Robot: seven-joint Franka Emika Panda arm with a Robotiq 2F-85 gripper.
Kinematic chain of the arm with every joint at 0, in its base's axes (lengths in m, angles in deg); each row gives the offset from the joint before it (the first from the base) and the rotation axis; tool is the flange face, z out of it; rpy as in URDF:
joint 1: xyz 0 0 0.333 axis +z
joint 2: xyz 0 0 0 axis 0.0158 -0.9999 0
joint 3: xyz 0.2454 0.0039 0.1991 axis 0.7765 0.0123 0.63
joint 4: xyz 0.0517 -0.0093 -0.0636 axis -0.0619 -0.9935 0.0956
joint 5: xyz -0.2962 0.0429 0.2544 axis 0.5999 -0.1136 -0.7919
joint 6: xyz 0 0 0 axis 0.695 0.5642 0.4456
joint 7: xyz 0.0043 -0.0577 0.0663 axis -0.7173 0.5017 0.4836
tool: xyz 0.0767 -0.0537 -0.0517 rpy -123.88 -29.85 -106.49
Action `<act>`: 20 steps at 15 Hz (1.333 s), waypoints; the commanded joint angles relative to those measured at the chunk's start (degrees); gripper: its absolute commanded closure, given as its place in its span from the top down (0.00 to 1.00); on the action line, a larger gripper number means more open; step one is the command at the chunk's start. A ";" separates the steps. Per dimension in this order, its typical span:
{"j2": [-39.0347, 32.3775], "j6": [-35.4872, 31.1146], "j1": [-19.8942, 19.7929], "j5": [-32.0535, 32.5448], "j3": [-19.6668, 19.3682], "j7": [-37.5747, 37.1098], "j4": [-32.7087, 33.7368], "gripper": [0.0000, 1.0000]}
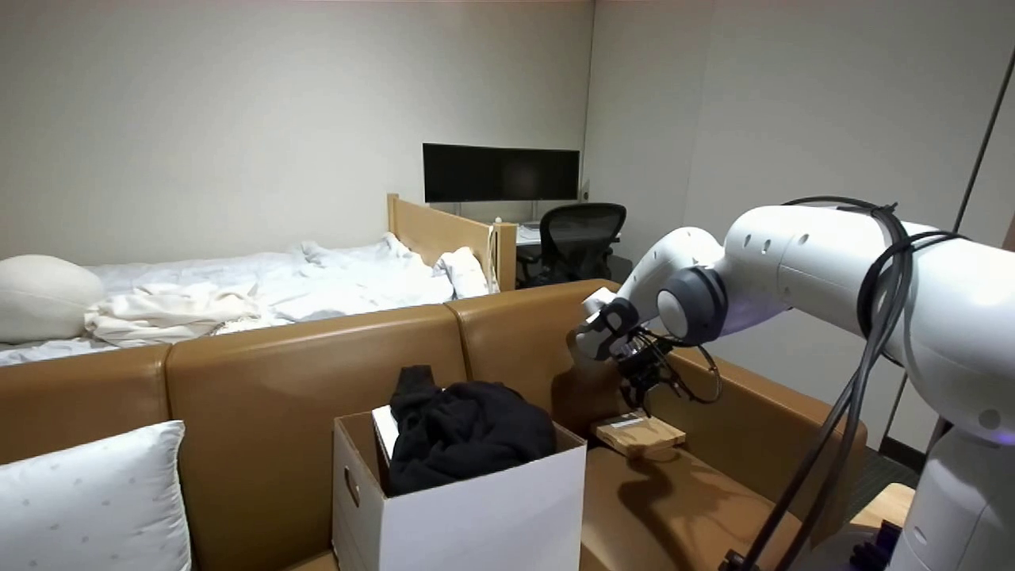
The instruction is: Put the brown object into the box
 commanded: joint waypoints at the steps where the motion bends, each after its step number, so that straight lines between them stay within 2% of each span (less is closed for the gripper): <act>1: -0.05 -14.93 1.01 2.42 1.41 1.57 -5.59 1.00; 3: -0.19 -24.61 1.38 2.28 1.53 1.61 -8.35 1.00; 4: -0.29 -18.09 1.95 -0.04 0.64 0.70 -5.70 1.00; 6: -0.47 -22.68 2.16 -0.18 0.57 0.78 -7.46 1.00; 8: -0.44 -23.16 2.16 -0.18 0.53 0.79 -7.67 1.00; 10: -0.42 -25.23 3.77 1.16 0.77 1.74 -9.66 1.00; 14: -0.49 -34.57 7.67 2.86 1.73 4.24 -14.24 1.00; 17: -0.53 -48.42 11.34 5.05 -2.31 -0.16 -19.70 1.00; 18: -0.54 -50.39 11.10 9.01 -2.36 -3.15 -20.78 1.00; 19: -0.54 -52.97 11.68 11.33 -4.20 -5.42 -22.36 1.00; 20: -0.55 -52.42 11.62 13.55 -4.72 -7.04 -22.87 1.00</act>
